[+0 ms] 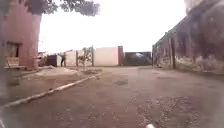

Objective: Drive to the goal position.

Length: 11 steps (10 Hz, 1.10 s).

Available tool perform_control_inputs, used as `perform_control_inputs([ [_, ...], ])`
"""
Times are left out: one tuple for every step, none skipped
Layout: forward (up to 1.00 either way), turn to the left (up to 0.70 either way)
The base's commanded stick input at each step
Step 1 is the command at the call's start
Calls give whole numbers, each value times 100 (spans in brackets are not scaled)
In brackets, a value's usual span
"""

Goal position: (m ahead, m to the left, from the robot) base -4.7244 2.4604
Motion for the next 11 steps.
perform_control_inputs([
  [0, -86],
  [0, -86],
  [0, -86],
  [0, -86],
  [0, -86],
  [0, -86],
  [0, -86],
  [0, -86],
  [0, -86],
  [0, -86],
  [0, -86],
])
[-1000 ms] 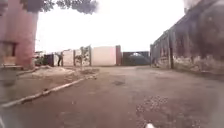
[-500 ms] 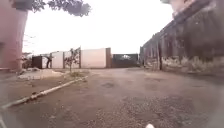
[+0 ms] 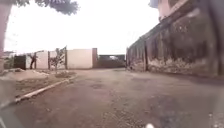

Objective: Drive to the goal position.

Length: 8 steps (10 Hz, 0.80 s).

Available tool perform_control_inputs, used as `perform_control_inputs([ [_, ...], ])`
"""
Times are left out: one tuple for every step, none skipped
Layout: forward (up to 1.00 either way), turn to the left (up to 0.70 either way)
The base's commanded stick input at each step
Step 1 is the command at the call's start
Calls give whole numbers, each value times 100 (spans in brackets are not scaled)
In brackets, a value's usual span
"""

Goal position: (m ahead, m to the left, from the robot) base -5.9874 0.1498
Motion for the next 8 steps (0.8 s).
perform_control_inputs([
  [0, -86],
  [0, -86],
  [0, -86],
  [0, -86],
  [0, -86],
  [0, -86],
  [0, -86],
  [0, -86],
])
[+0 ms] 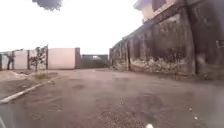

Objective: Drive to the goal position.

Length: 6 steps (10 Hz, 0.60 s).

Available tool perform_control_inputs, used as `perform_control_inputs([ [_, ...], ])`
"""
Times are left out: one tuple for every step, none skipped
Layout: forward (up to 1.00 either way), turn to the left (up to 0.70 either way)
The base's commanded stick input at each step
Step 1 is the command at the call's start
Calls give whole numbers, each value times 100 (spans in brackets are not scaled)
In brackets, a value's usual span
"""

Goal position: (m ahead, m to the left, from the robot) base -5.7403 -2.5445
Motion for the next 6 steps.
perform_control_inputs([
  [0, -86],
  [0, -86],
  [0, -86],
  [0, -86],
  [0, -86],
  [0, -86],
])
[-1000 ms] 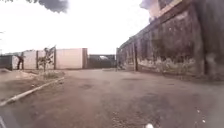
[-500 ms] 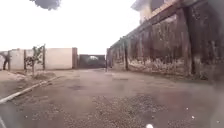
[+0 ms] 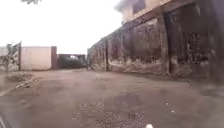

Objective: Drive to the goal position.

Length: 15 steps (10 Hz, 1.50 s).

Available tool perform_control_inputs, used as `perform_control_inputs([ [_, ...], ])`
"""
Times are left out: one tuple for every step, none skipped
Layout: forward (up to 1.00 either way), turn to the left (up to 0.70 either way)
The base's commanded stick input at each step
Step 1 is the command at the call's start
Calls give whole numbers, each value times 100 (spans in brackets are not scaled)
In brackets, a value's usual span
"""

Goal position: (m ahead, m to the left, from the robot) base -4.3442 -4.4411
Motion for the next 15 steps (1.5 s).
perform_control_inputs([
  [0, -86],
  [0, -86],
  [0, -86],
  [0, -86],
  [0, -86],
  [0, -86],
  [0, -86],
  [0, -86],
  [0, -86],
  [0, -86],
  [0, -86],
  [0, -86],
  [0, -86],
  [0, -86],
  [0, -86],
])
